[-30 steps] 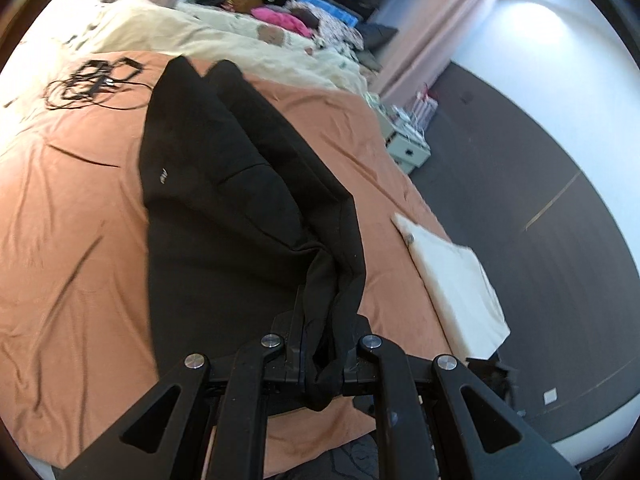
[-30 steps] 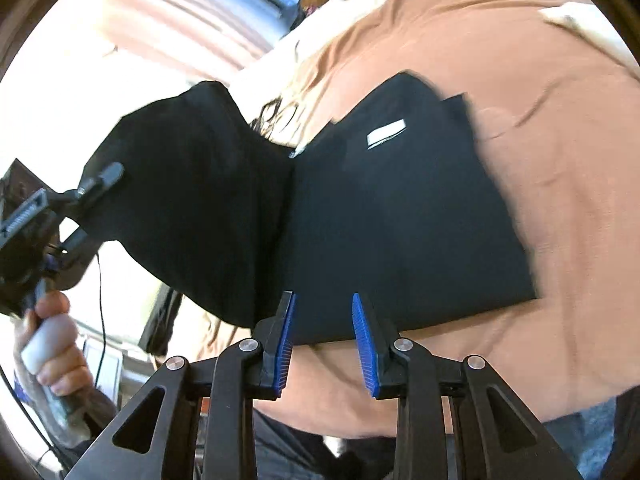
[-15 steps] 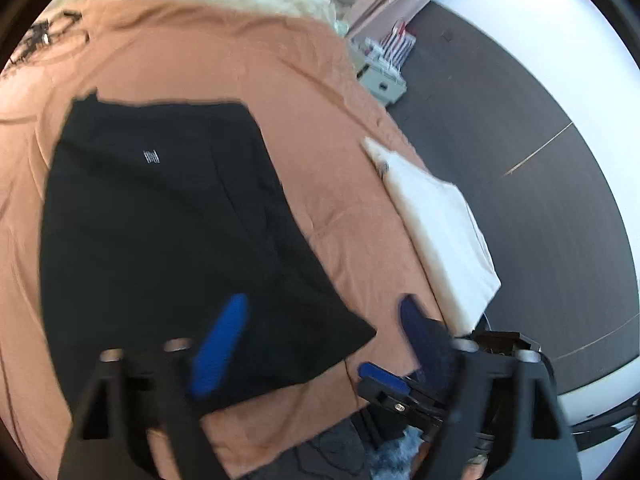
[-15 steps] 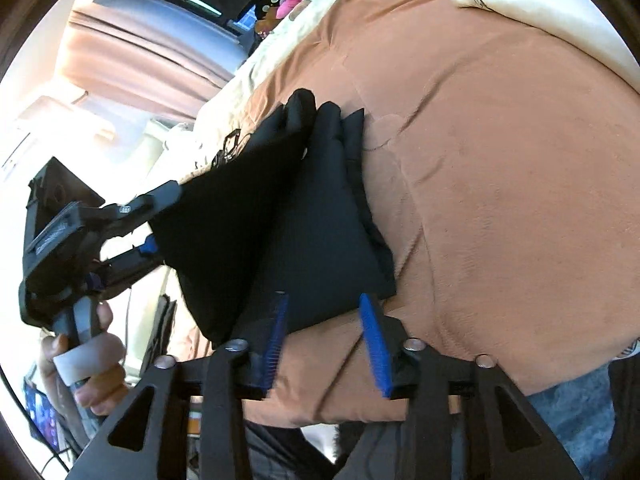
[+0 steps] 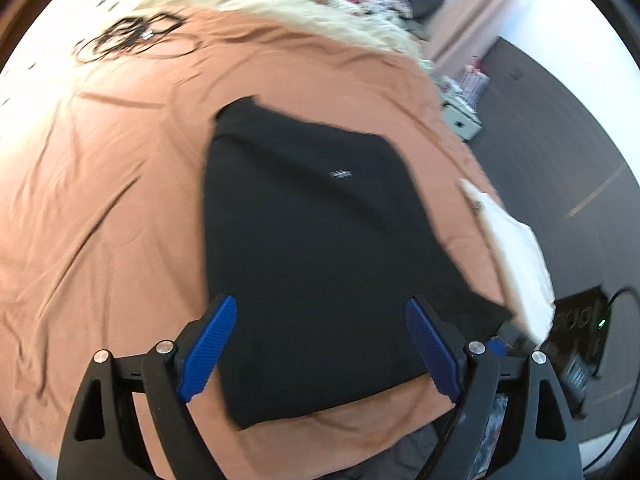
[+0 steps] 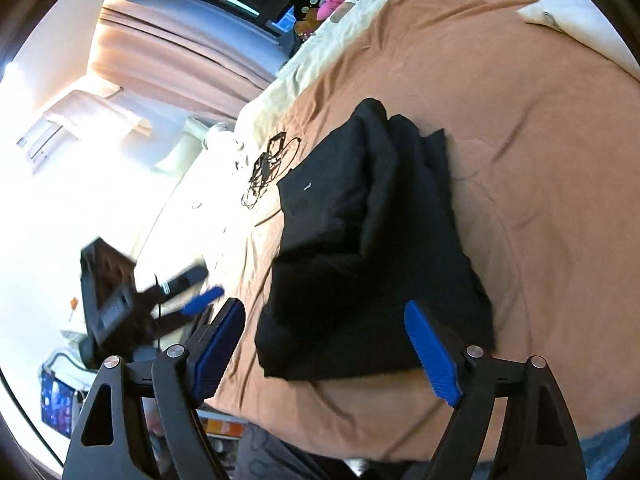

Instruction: Fold large clothes

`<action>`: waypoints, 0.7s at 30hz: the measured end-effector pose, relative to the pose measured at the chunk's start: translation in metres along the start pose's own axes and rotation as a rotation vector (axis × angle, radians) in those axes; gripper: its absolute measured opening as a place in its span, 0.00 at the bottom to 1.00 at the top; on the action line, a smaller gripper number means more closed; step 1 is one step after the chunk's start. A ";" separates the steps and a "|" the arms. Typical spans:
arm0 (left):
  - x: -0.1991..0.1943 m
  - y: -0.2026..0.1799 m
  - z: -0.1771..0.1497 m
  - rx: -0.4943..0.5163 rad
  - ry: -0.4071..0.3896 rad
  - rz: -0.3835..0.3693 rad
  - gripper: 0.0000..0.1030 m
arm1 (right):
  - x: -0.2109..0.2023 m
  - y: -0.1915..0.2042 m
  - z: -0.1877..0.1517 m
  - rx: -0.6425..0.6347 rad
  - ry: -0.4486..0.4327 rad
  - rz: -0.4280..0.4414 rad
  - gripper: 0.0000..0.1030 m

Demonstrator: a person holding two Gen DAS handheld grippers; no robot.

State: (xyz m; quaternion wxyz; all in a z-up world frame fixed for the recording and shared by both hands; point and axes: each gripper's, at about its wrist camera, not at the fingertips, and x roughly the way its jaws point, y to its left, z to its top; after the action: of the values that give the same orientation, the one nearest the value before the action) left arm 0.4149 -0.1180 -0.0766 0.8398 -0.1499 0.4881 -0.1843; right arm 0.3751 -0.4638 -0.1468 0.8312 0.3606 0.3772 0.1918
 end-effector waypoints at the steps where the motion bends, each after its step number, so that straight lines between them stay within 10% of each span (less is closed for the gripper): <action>1: 0.004 0.005 0.000 -0.014 0.006 0.009 0.85 | 0.004 0.002 0.002 0.001 0.001 -0.011 0.80; 3: 0.007 0.019 -0.006 -0.042 0.016 0.023 0.85 | 0.011 0.005 0.006 -0.002 0.000 -0.049 0.79; 8: 0.021 0.035 -0.017 -0.080 0.048 0.038 0.85 | 0.015 0.008 0.008 -0.048 0.020 -0.105 0.18; 15: 0.044 0.023 -0.029 -0.046 0.089 0.046 0.85 | -0.003 -0.020 -0.010 -0.014 0.002 -0.105 0.10; 21: 0.062 0.020 -0.043 -0.018 0.134 0.026 0.64 | 0.005 -0.061 -0.027 0.056 0.018 -0.144 0.08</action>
State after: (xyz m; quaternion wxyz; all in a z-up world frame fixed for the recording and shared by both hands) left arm 0.4084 -0.1312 -0.1534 0.8064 -0.1382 0.5466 -0.1786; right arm 0.3608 -0.4890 -0.2065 0.8292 0.3537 0.4147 0.1241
